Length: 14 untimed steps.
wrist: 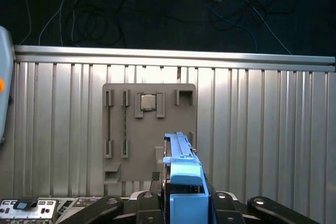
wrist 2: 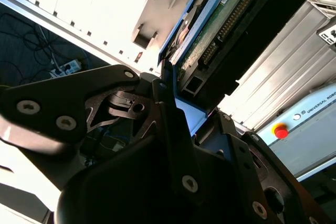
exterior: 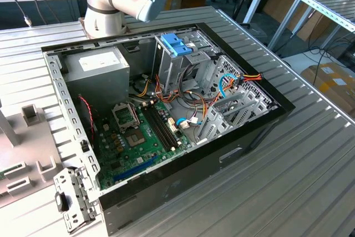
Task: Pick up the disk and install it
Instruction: 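Pick up the disk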
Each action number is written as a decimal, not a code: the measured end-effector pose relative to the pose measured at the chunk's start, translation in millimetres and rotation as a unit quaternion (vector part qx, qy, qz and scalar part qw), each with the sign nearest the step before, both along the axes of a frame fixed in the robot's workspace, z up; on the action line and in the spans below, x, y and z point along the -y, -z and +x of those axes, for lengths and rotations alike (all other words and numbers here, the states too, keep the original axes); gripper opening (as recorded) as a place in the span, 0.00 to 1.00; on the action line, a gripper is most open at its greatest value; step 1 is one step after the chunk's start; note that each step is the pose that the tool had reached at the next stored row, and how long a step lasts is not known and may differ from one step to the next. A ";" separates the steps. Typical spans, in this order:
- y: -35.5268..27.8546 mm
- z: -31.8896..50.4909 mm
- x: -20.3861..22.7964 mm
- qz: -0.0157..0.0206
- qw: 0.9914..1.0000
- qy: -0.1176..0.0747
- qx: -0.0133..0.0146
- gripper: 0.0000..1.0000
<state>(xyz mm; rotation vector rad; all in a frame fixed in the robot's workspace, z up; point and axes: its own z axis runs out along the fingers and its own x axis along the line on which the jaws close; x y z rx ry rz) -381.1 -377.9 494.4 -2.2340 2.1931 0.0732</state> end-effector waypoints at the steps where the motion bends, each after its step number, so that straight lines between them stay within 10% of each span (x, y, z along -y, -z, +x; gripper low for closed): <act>1: 0.0 0.2 0.1 0.000 1.000 0.000 0.000 0.37; 14: 0.2 3.0 1.3 0.000 1.000 0.000 0.000 0.37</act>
